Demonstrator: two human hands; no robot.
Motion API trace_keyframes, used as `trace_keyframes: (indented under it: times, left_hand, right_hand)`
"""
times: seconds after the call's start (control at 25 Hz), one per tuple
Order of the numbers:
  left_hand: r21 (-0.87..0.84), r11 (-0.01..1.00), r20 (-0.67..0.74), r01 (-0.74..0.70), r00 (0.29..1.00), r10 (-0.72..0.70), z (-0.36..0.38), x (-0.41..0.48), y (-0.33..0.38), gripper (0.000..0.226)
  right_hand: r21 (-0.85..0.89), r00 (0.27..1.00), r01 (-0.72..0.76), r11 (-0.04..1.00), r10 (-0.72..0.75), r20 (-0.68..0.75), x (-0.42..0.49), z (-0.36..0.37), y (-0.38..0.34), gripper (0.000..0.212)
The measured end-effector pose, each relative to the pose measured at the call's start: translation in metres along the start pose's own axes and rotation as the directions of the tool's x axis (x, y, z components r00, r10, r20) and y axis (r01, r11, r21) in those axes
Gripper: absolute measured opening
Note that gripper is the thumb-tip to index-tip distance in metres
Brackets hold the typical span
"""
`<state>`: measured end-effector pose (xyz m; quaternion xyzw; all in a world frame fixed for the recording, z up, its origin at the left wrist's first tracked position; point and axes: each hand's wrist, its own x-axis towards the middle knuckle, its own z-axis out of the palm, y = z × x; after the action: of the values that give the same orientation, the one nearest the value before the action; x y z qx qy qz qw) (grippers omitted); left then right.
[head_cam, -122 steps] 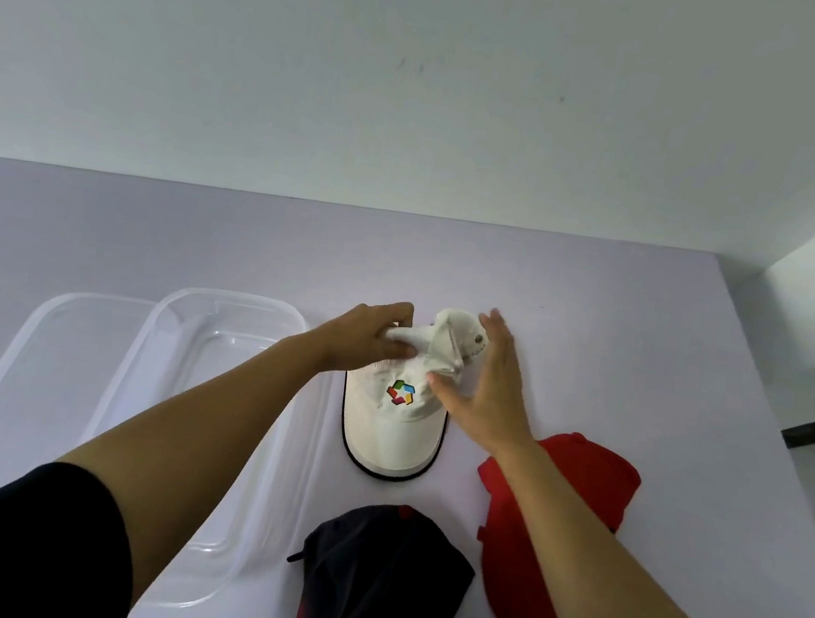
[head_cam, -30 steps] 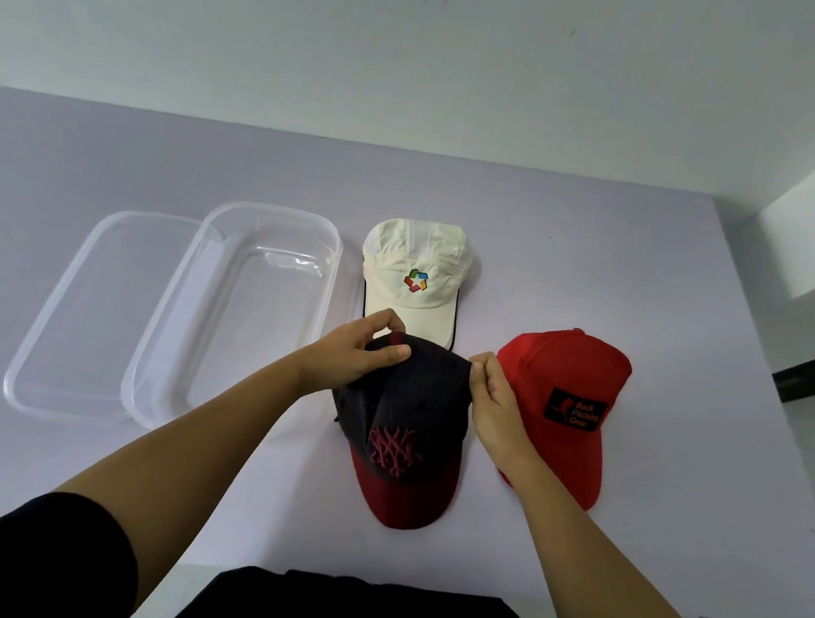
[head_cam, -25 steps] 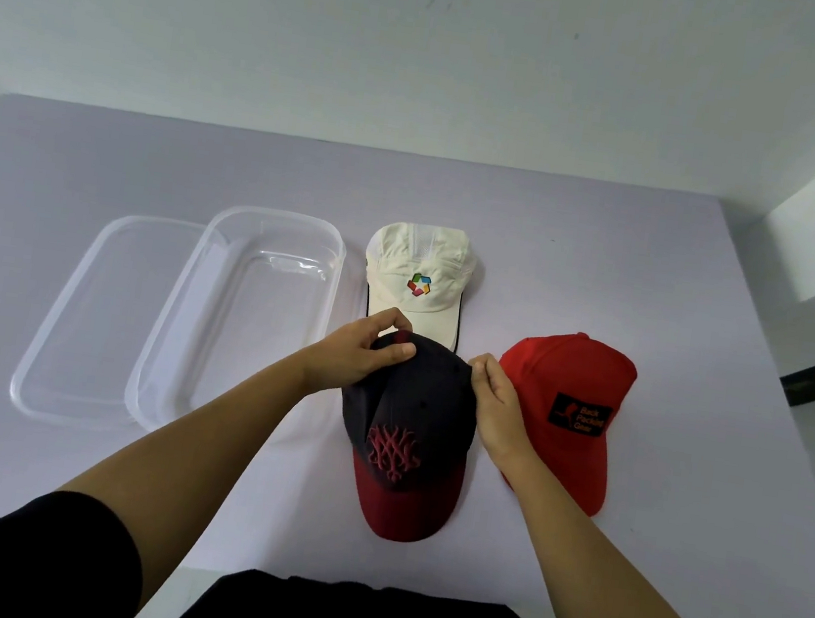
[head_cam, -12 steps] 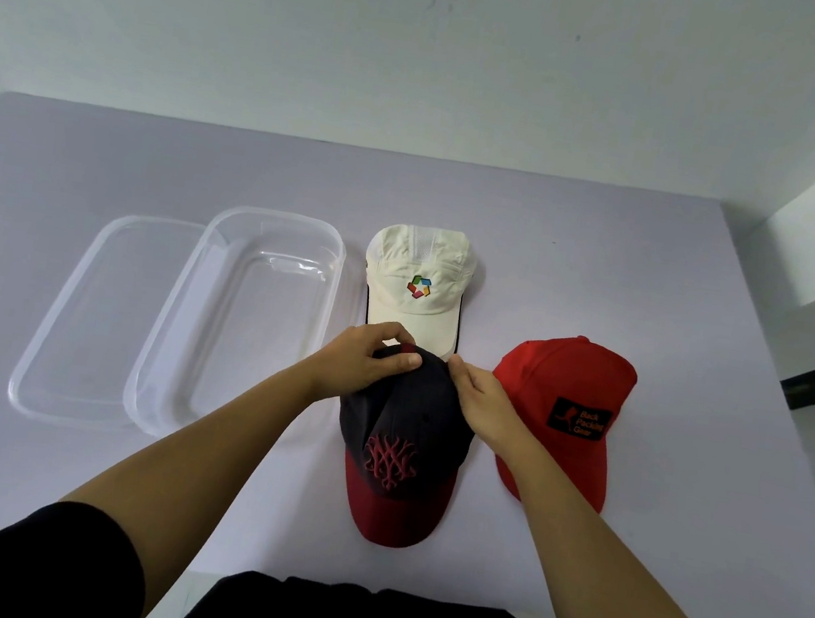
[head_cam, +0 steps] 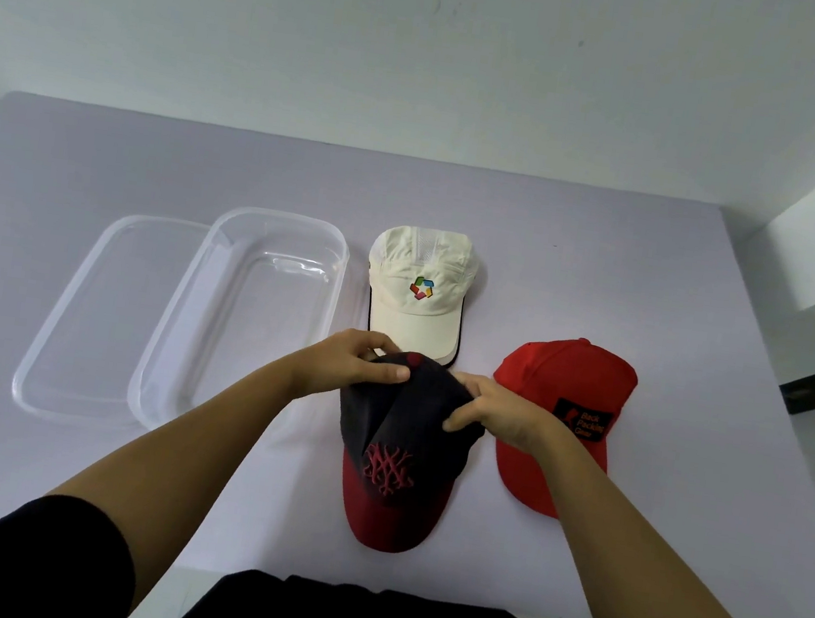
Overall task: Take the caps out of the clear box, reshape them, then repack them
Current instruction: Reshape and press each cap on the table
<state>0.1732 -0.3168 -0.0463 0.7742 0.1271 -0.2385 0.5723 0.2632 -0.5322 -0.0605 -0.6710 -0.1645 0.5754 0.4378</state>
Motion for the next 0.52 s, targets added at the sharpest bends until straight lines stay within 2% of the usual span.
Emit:
trace_keyframes:
  times: [0.08, 0.2, 0.24, 0.32, 0.4, 0.52]
  left_hand:
    - [0.018, 1.000, 0.081, 0.023, 0.996, -0.025, -0.007, -0.005, -0.007, 0.038]
    - [0.016, 1.000, 0.077, -0.005, 0.997, 0.004, -0.004, -0.009, -0.012, 0.041]
    - [0.025, 0.999, 0.031, -0.024, 0.999, 0.023, 0.001, -0.009, -0.013, 0.043]
    - [0.069, 0.996, -0.146, -0.060, 0.987, 0.070, 0.015, -0.008, -0.013, 0.042]
    - [0.152, 0.985, -0.338, -0.081, 0.932, 0.129, 0.026, -0.009, -0.013, 0.043]
    - [0.292, 0.953, -0.393, -0.079, 0.899, 0.195, 0.030, -0.011, -0.017, 0.045]
  right_hand:
    - [0.007, 0.997, -0.014, 1.000, 0.015, -0.073, 0.003, -0.004, 0.005, 0.050]
    - [-0.077, 0.987, -0.053, 0.996, 0.041, -0.155, 0.000, -0.004, 0.005, 0.027]
    - [-0.140, 0.983, -0.062, 0.988, 0.037, -0.178, -0.002, -0.002, 0.001, 0.026]
    - [-0.251, 0.970, -0.058, 0.966, -0.006, -0.245, 0.001, -0.001, 0.001, 0.039]
    - [-0.324, 0.947, -0.048, 0.945, -0.059, -0.314, 0.006, -0.002, 0.002, 0.042]
    - [-0.394, 0.938, -0.086, 0.915, -0.059, -0.342, 0.008, -0.006, 0.002, 0.035]
